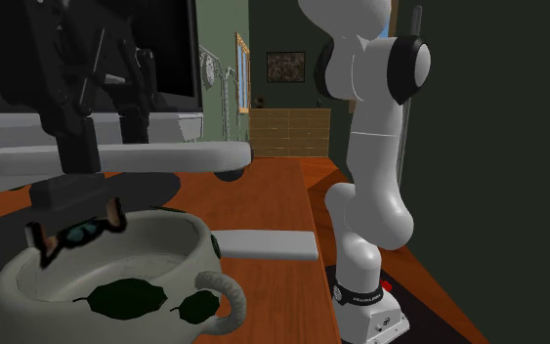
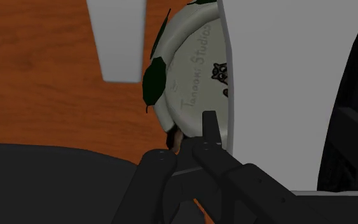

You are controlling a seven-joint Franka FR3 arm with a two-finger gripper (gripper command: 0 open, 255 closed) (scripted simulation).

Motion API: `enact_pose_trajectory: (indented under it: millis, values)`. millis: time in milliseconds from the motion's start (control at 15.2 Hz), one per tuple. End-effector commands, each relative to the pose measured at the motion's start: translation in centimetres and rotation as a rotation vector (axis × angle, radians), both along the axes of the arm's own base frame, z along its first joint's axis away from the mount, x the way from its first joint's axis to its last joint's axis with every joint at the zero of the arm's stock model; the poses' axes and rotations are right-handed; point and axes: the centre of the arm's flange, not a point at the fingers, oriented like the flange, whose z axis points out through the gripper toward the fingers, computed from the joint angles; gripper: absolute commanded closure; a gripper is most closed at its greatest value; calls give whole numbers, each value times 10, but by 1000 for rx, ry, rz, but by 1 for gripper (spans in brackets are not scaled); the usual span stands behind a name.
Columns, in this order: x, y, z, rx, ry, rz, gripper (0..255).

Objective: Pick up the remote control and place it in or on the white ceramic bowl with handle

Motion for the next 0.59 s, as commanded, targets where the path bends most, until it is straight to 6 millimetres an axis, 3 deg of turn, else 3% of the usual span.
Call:
enact_pose_trajectory:
  millis: [0,528]
  values:
    - [0,0,-10,0,-1,0,255]
    - [0,0,-47,0,-1,0,255]
